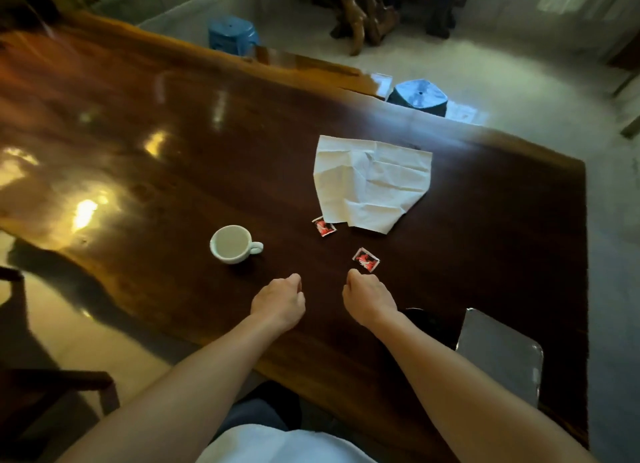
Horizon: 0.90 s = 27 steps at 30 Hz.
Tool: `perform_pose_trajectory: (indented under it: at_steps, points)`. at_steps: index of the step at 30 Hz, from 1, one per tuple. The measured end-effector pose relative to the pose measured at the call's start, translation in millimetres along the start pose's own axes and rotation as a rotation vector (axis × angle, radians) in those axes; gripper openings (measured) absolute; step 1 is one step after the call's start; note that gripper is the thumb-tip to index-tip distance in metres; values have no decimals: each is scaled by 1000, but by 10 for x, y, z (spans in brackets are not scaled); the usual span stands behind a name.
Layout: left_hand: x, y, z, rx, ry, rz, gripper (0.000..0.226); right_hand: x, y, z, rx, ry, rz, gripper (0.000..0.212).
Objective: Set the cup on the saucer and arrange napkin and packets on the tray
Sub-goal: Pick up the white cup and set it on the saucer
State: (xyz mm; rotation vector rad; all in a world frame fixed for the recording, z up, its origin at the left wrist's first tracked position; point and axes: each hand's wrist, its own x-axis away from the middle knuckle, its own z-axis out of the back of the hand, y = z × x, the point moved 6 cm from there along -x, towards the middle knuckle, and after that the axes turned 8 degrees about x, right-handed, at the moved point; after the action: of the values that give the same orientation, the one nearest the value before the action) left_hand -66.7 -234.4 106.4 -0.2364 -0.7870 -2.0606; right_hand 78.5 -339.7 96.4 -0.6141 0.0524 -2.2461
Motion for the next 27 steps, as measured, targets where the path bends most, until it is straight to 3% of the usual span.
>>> perform_pose_trajectory:
  at_steps: [16,19,23,27]
  points:
    - [-626,-1607,504,180,25,286,10,-1040,-1705,-449,195,-182,300,16]
    - [-754,-1760,507,198,-13,315,10,-1240,-1911,-482,218,-171,314,27]
    - [-909,-1877,512,266,-48,360,12,-1508,-2101,-523,198,-136,312,25]
    - [-1034,-1995,472,346,-73,407,12,-1738,-2229,-553,169,-136,292,46]
